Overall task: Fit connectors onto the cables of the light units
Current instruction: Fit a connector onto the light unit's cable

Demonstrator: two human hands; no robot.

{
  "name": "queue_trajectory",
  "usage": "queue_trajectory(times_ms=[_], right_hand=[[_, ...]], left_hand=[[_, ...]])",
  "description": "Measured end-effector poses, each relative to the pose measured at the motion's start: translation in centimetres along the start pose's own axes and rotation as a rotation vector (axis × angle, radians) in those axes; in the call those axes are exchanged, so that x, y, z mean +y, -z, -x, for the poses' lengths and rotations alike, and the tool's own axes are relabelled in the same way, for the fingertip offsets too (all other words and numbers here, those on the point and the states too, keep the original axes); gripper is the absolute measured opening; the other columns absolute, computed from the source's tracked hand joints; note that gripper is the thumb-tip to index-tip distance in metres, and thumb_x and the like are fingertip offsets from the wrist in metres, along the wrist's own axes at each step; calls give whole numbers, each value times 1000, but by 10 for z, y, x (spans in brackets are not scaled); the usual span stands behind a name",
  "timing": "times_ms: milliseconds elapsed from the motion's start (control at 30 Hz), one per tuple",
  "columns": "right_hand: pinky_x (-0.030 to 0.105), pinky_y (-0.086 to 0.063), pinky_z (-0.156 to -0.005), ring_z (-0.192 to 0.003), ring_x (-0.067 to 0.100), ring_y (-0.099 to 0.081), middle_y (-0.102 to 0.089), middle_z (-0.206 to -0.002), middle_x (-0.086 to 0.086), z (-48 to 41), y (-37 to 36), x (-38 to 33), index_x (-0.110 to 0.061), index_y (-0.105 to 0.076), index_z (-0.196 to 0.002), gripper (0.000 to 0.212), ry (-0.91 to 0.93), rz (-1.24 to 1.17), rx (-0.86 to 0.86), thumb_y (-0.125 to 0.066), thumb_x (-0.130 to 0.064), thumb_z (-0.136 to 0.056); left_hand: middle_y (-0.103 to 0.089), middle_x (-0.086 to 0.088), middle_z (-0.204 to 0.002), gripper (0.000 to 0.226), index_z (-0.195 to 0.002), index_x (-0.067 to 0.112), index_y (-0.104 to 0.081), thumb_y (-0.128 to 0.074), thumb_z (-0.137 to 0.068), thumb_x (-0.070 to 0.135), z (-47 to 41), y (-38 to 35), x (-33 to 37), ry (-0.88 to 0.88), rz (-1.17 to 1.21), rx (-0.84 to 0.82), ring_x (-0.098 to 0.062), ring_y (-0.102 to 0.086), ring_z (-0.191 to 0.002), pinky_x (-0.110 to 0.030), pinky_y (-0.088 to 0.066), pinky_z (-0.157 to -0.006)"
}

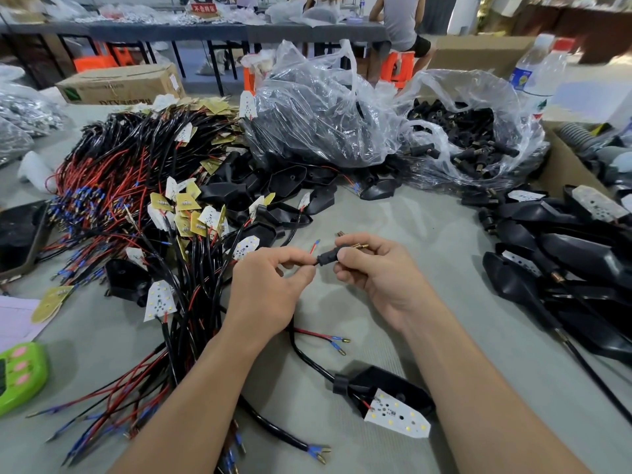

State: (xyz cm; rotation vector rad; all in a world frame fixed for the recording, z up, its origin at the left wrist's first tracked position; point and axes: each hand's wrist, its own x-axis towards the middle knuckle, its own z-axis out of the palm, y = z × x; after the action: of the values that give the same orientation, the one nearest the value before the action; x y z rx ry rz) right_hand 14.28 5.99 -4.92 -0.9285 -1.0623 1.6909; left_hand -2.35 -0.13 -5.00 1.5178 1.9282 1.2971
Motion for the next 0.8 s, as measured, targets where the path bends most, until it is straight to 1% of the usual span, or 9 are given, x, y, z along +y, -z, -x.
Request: queue_trajectory(times_ms=[100,167,200,267,300,367,500,667,800], right_hand=[[22,-57,-60,-58,17,-64,-68,-73,12,-1,0,0,0,-71,-98,12,8,-1,17,-69,7,-88],[22,-57,-59,-58,17,-63,-68,-73,12,-1,0,1,2,-70,-100,13,20,14,31,-71,5,-87],[22,-57,-59,-59,18,-63,-69,-73,12,-1,-1,1,1,-70,-99,13,27,27,33,-72,5,-87],[23,-56,-58,-58,18,-63,-71,-72,12,-2,-1,1,-3,-71,-94,11,41,51,28,-73,4,-86],[23,-56,-57,-58,18,-63,-71,-73,13,-2,-2,1,-5,-72,-91,10,47,58,26,-73,4,-86],[24,-56,-56,-57,18,-63,-72,-75,14,-2,-4,2,-7,-72,-88,10,52,56,27,-74,3,-87],[24,-56,-57,-58,18,-64,-72,-81,18,-4,-2,1,-3,-72,-94,8,49,38,41,-73,1,-88],[25,-57,-58,-59,19,-64,-70,-77,15,-5,-3,2,-6,-72,-90,8,46,64,37,-72,2,-88],[25,-56,-57,-58,19,-64,-69,-74,14,-7,-3,3,-6,-72,-90,9,55,63,41,-73,3,-87]], left_hand=[[-67,14,-69,15,-82,37,-80,-82,-80,22,0,-1,1,4,6,1,4,-56,-63,-8,-40,-63],[-70,18,-67,21,-81,41,-78,-82,-80,20,0,-1,3,17,58,3,5,-60,-63,-9,-42,-64],[-72,20,-68,28,-85,45,-76,-82,-79,19,0,-1,4,27,100,3,7,-63,-66,-10,-45,-67],[-74,24,-73,45,-111,49,-69,-82,-79,20,1,0,6,23,142,-8,9,-67,-76,-5,-43,-79],[-74,24,-75,55,-124,48,-65,-82,-79,20,1,0,6,17,141,-12,10,-67,-79,-2,-40,-82],[-75,25,-77,64,-133,43,-61,-84,-78,20,1,1,6,6,144,-6,8,-69,-79,0,-39,-80],[-76,23,-79,67,-136,39,-59,-85,-78,19,-1,0,9,-5,186,-12,3,-70,-74,-4,-45,-77],[-74,25,-76,62,-136,34,-61,-83,-80,20,0,-2,8,-44,132,-19,7,-68,-75,2,-38,-81],[-75,23,-75,57,-133,32,-65,-83,-80,19,-3,-4,8,-48,116,-30,7,-68,-71,0,-41,-78]])
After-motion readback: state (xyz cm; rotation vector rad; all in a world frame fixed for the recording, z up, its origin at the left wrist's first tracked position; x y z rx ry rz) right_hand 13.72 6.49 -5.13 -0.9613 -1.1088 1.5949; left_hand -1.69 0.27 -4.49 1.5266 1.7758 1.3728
